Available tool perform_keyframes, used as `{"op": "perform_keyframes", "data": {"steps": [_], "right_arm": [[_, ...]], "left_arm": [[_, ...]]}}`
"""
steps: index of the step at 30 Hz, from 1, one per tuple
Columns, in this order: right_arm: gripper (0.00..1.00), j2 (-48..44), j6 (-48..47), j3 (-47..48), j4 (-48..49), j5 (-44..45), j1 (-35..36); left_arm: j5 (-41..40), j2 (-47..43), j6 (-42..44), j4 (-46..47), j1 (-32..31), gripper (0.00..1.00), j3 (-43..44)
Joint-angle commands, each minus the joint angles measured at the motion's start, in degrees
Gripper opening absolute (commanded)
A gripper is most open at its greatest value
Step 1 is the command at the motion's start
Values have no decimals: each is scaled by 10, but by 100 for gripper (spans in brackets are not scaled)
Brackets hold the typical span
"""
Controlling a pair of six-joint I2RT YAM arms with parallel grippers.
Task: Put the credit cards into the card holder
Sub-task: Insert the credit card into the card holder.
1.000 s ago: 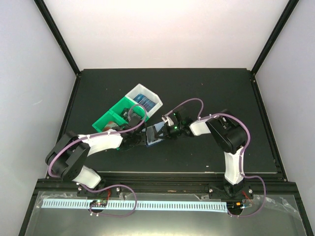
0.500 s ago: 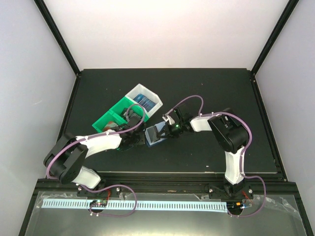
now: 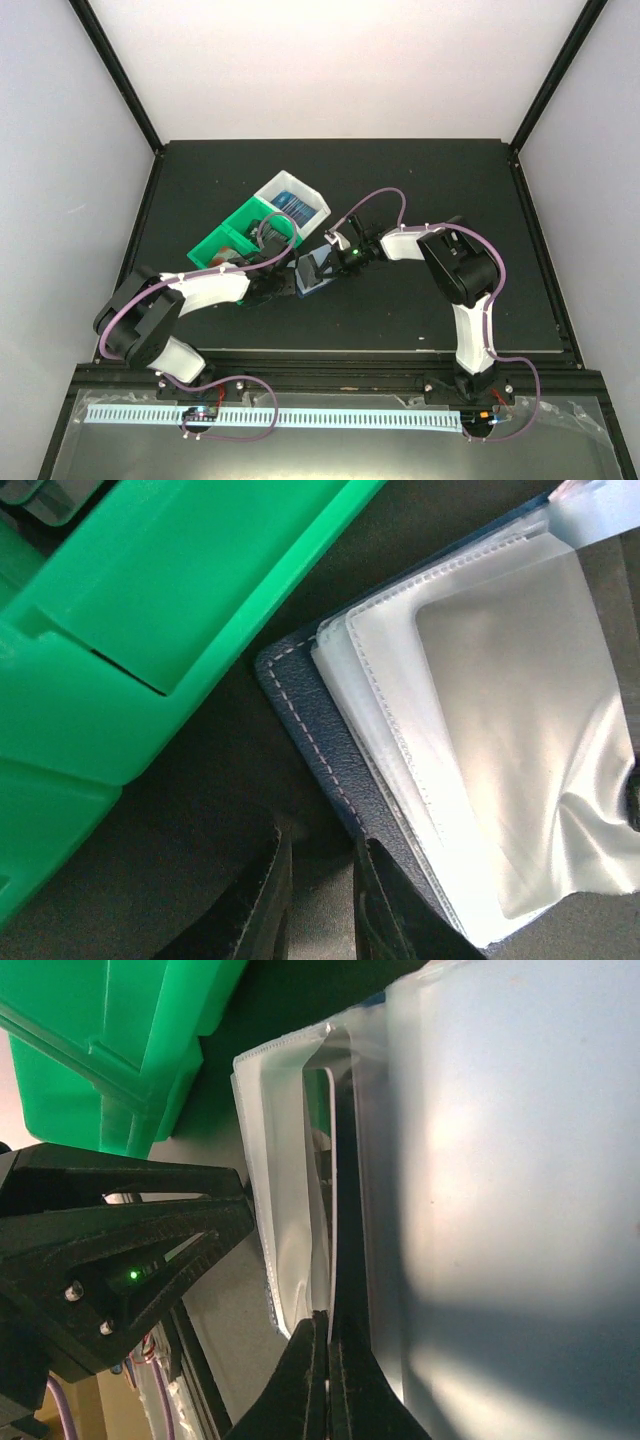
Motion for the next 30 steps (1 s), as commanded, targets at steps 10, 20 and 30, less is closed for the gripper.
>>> {"op": "perform_keyframes", "data": {"steps": [10, 20, 30], "right_arm": [[5, 9, -37, 23, -41, 80, 12], [30, -68, -38, -11, -44, 186, 14], [35, -87, -60, 11, -88, 299, 39]], "left_arm": [[10, 33, 14, 2, 0, 18, 9], [3, 27, 13, -2, 1, 18, 8], [6, 28, 14, -1, 1, 19, 11]]}}
